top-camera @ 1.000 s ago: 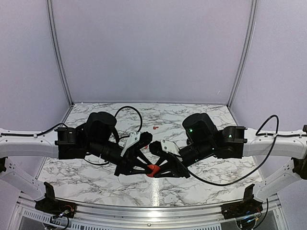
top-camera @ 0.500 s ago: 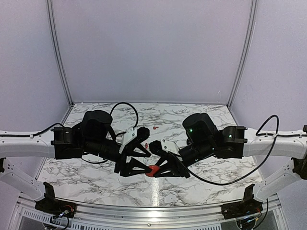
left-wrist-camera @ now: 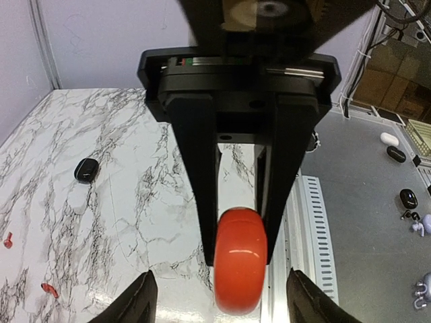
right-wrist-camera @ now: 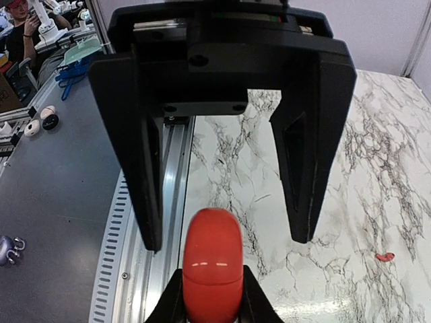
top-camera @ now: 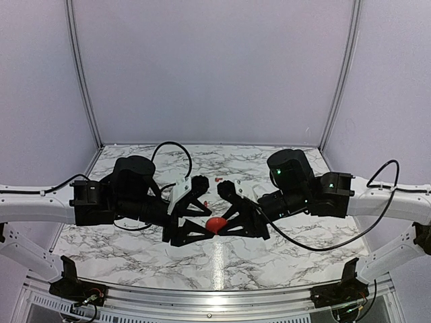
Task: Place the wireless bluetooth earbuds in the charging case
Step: Open the charging case.
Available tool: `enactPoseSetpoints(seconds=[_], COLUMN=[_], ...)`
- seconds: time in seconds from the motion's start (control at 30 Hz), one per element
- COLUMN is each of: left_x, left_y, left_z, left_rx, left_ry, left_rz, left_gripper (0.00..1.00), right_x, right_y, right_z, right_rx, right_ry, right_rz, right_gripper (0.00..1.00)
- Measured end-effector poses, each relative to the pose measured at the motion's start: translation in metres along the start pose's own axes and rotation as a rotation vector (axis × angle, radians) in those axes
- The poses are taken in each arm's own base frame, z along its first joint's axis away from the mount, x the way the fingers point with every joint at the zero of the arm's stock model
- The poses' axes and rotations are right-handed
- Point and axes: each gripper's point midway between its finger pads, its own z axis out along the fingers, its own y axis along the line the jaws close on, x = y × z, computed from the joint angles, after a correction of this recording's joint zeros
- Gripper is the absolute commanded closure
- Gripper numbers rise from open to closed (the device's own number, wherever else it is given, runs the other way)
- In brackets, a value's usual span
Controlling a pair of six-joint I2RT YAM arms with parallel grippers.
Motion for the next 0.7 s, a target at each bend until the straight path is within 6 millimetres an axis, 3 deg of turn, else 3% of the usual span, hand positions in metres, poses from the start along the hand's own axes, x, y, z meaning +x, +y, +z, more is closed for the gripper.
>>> enactPoseSetpoints(seconds=[0.7], left_x=[-0.009], left_y=[0.025], left_z=[-0.012], left_rx=[-0.076], left_ry=[-0.092], left_rz=[-0.116], left_gripper=[0.43], right_x=[-0.005], right_y=[0.003], right_z=[-0.007], right_rx=[0.003], right_ry=[-0.022], right_rz=[-0.027], right_gripper=[1.00])
